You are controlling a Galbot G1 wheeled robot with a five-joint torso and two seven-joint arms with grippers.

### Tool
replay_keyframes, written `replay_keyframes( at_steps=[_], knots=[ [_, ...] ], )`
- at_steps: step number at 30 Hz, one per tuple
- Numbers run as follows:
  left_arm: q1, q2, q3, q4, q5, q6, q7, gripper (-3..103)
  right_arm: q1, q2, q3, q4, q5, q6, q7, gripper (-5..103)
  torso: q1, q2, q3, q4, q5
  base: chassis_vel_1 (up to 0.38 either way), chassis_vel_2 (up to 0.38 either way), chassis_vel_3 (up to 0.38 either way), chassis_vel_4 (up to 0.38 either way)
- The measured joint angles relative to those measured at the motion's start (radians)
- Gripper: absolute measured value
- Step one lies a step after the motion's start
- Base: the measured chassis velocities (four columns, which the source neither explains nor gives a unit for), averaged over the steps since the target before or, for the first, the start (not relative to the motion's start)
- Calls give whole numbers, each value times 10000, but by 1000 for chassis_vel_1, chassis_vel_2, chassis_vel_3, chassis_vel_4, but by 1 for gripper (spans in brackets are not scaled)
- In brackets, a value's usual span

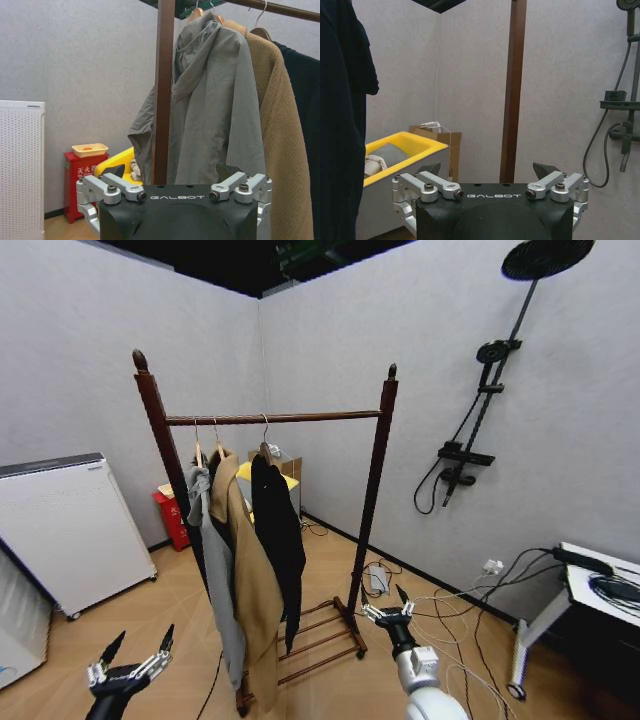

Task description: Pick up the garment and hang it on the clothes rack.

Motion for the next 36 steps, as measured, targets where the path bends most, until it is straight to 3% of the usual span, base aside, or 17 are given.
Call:
replay_keyframes(
  at_steps=[19, 36],
  knots=[
    [0, 0, 0, 0, 0, 0, 0, 100, -116, -42, 2, 10, -64, 185, -8, 100, 1, 0, 0, -1, -1, -75, -67, -68, -81],
    [-1, 0, 1, 0, 0, 0, 2, 100, -215, 11, -167, 115, -265, 255, -46, 100, -3, 1, -1, -2, -1, -18, -185, -181, -28]
  ],
)
